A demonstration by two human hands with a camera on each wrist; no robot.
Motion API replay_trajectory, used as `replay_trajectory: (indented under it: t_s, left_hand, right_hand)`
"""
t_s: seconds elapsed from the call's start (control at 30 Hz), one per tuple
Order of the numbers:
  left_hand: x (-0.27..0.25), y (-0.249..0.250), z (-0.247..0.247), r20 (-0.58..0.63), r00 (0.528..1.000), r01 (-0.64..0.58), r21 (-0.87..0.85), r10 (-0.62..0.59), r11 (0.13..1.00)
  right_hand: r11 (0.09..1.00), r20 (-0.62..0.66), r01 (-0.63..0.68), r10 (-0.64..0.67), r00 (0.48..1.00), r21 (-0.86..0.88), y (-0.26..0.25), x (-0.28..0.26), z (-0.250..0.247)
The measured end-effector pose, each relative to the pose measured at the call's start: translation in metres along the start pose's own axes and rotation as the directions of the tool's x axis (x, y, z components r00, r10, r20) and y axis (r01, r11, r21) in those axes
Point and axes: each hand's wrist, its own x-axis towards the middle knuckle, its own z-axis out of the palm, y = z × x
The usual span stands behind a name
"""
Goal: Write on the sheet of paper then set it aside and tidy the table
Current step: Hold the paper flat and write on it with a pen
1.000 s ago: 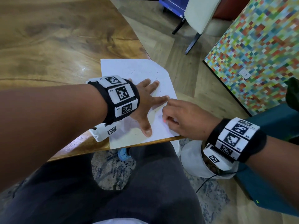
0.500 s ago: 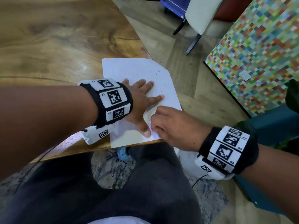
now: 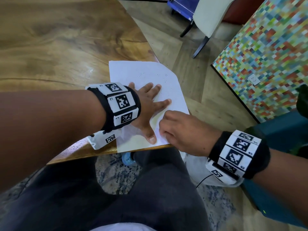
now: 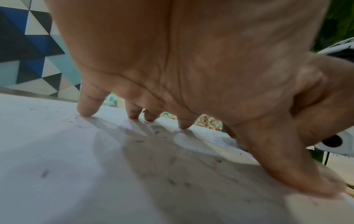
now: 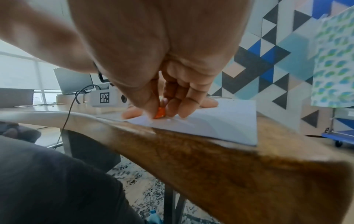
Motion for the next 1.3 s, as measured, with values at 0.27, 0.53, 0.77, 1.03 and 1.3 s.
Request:
replay_trajectory:
  t_s: [0.27,0.53,0.77,1.03,1.3]
  left_hand:
    - [-0.002,-0.003,0.000,-0.007,1.000,-0.006,-0.031,0.006,1.000]
    - [0.000,-0.003,0.004,-0.040,0.999,-0.008,-0.002,0.008,1.000]
    - [-0.003,-0.003,0.002,-0.034,0.999,-0.003,-0.021,0.002,1.000]
    - [-0.002,-0.004,0.005,-0.052,0.999,-0.012,-0.032,0.010,0.999]
    - [-0.006,-0.003,0.003,-0.045,0.999,0.001,-0.052,-0.003,0.999]
  right_hand:
    - [0.964,-0.062,-0.264,0.262,0.963,-0.016,0.032,0.018,-0.014]
    - [0.999,-0.002,-0.002,0.002,1.000,-0.041,0.015,-0.004,-0.002]
    - [0.984,-0.074,-0.162,0.157,0.985,-0.073,0.033,0.009,-0.010]
    - [1.000,-0.039,-0.026,0.027,0.999,0.015,0.009,0.018,-0.008]
    - [0.980,-0.083,-0.197,0.197,0.977,0.008,0.026,0.034,-0.018]
